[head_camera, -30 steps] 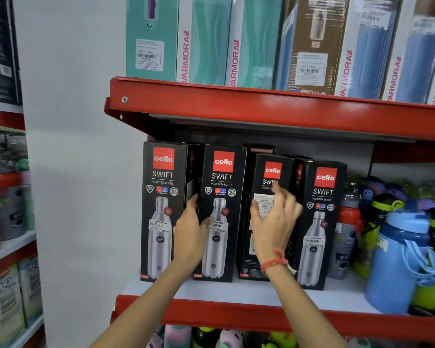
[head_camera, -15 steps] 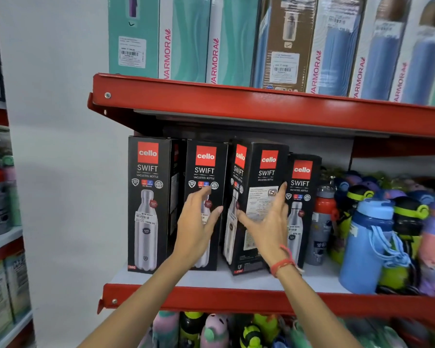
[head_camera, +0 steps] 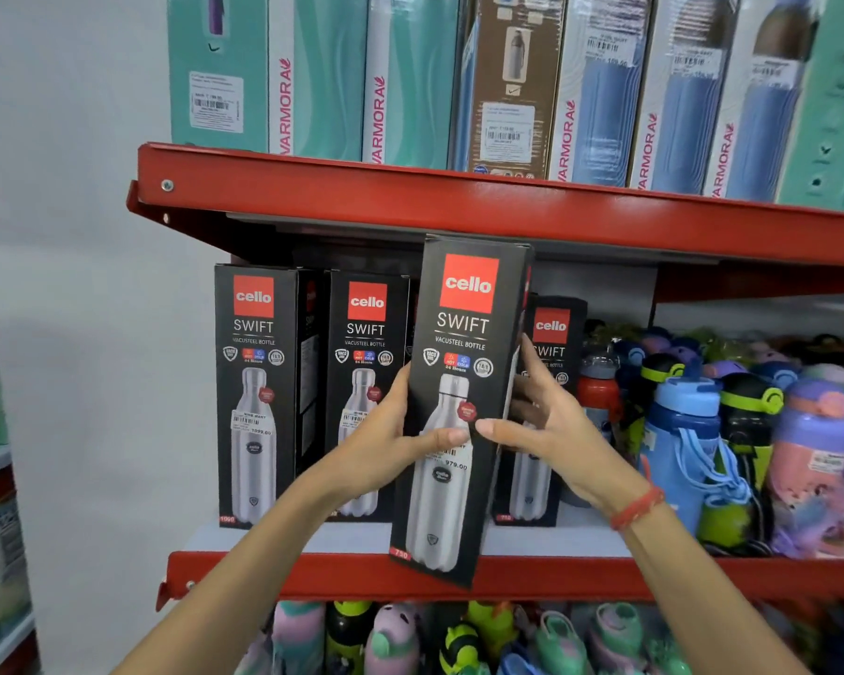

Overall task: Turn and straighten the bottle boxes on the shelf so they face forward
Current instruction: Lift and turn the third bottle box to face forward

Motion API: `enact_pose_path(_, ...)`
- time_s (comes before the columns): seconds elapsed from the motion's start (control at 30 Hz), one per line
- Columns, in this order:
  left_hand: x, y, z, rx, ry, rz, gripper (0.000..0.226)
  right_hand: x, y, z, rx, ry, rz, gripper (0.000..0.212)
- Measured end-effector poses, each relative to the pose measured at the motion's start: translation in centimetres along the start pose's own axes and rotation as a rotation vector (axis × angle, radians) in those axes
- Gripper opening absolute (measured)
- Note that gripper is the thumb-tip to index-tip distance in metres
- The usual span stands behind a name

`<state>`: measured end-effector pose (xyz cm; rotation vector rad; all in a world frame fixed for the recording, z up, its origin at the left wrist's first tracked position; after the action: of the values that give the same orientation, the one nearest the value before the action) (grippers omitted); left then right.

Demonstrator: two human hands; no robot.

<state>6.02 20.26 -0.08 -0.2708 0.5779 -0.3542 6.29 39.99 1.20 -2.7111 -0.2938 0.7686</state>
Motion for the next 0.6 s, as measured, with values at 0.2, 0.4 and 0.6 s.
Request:
enact_pose_path(0.2,-3.0,1.6,-0.8,-0.112,0.006,0.161,0.096,-4.6,-0.8,-1.0,0.003,0.102,-0.079,0.067)
enact_pose_path(0.4,-7.1,2.2,-3.2,-0.064,-0.061,0.269,0.093,-8.4,-0.2,1.0,0.073,0.082,0.086,0.075)
enact_pose_path(0.6,-8.0,2.1,-6.0,-0.075,-0.135,0.289,0.089,-9.6,1.1,4.8,0.084,0.149,0.213,0.066)
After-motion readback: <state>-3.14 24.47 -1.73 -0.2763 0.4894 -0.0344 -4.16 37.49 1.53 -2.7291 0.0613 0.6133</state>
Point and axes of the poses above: each hand's wrist, its own x-axis away from the middle knuckle, its own y-axis out of the palm, z = x × y, the point moved 2 cm from there along -x, towards the middle knuckle, and after that the axes turned 1 degree about x, right-handed, at the moved point
